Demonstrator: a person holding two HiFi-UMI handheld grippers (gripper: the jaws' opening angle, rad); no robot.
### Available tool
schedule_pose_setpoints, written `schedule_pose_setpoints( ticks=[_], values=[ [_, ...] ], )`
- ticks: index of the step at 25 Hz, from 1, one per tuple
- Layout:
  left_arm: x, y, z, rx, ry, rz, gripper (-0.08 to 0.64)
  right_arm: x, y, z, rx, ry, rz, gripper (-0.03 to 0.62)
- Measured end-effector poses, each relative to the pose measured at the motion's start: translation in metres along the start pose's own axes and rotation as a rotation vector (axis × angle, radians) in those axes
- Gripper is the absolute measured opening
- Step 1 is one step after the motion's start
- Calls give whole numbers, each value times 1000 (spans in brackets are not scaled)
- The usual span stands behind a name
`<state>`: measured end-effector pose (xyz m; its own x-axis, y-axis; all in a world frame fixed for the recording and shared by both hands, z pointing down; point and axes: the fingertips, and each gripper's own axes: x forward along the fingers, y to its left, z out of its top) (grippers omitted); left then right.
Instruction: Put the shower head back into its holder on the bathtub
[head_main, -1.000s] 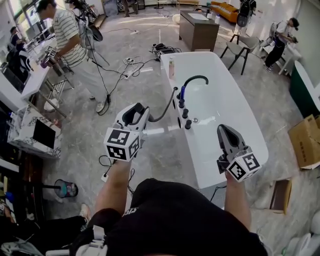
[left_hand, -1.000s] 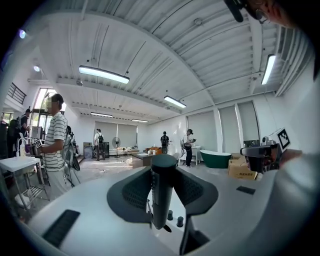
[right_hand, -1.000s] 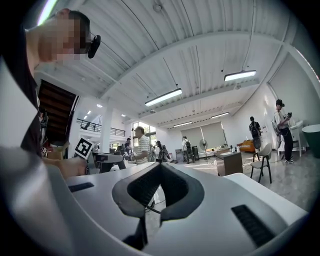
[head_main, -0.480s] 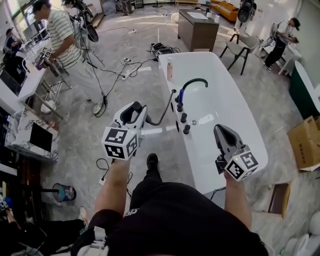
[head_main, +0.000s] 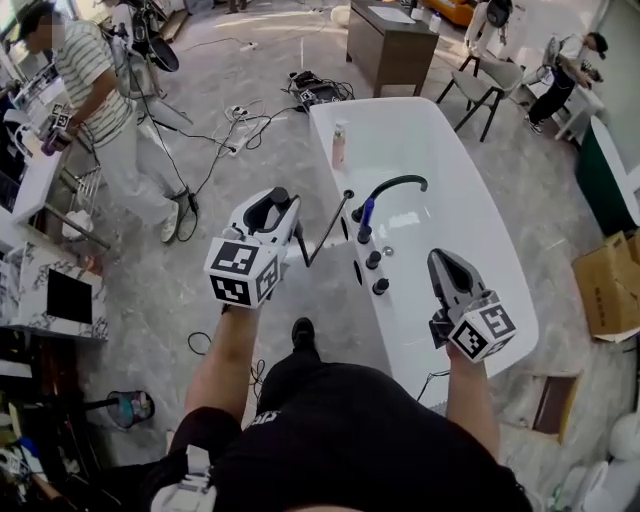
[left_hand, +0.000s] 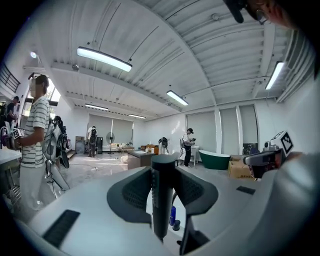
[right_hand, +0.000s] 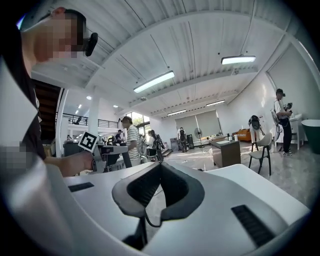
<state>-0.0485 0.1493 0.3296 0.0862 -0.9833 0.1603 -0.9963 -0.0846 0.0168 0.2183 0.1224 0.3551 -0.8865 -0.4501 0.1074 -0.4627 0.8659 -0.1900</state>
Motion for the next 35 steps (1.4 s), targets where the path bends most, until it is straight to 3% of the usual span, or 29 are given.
schedule_pose_setpoints(
  ticks=[9, 16, 21, 25, 35],
  values=[
    [106, 105, 27, 28, -8, -54, 144, 134, -34, 6, 44, 43, -26, 14],
    [149, 148, 37, 61, -13, -92, 144, 198, -44, 7, 55, 47, -40, 14],
    [187, 154, 41, 46, -8, -123, 144, 220, -67, 0, 89, 68, -50, 14],
    [234, 152, 53, 63, -10, -155, 144, 242, -105, 10, 115, 52, -78, 14],
    [338, 146, 66, 83, 43, -160, 144, 283, -209, 30, 159, -7, -55, 14]
  ],
)
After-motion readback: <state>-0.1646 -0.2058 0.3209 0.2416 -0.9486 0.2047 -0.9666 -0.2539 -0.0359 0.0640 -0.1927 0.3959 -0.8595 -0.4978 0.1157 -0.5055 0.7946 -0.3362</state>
